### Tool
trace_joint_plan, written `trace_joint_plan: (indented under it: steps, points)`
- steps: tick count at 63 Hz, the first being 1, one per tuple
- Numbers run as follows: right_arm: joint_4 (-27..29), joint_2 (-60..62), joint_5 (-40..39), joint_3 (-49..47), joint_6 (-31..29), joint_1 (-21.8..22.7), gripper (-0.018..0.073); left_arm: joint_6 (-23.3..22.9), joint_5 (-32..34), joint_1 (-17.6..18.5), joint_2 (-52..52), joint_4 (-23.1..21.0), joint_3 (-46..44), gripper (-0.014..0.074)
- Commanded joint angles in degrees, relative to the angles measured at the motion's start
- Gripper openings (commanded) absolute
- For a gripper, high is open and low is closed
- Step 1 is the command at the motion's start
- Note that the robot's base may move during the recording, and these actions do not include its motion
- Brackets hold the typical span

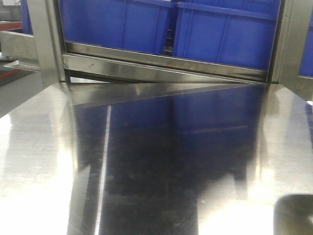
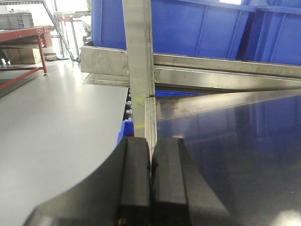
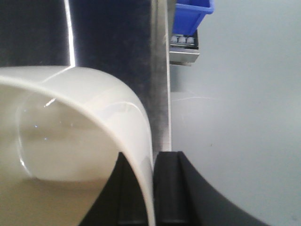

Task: Move white bin to right shelf second layer
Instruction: 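Hold the lifted bin in the right gripper while backing away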

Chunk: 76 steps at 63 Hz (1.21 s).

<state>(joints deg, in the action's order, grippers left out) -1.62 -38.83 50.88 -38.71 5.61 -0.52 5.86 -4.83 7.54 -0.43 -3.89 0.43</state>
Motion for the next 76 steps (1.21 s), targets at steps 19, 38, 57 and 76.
trace_joint_plan:
  steps: [19,38,57,76]
  points:
    - [0.34,0.20,-8.68,-1.02,-0.56,-2.79,0.0057,-0.15,4.83,0.27,-0.80,-0.35,2.11,0.0085]
    - [0.34,1.60,-9.35,-1.02,-0.56,-2.79,0.0057,-0.15,4.83,0.27,-0.80,-0.35,2.11,0.0085]
    - [0.34,9.14,-8.05,-1.02,-0.56,-2.79,0.0057,-0.15,4.83,0.27,-0.80,-0.35,2.11,0.0085]
    - [0.34,9.53,-8.15,-1.02,-0.56,-2.79,0.0057,-0.15,4.83,0.27,-0.80,-0.35,2.11,0.0085]
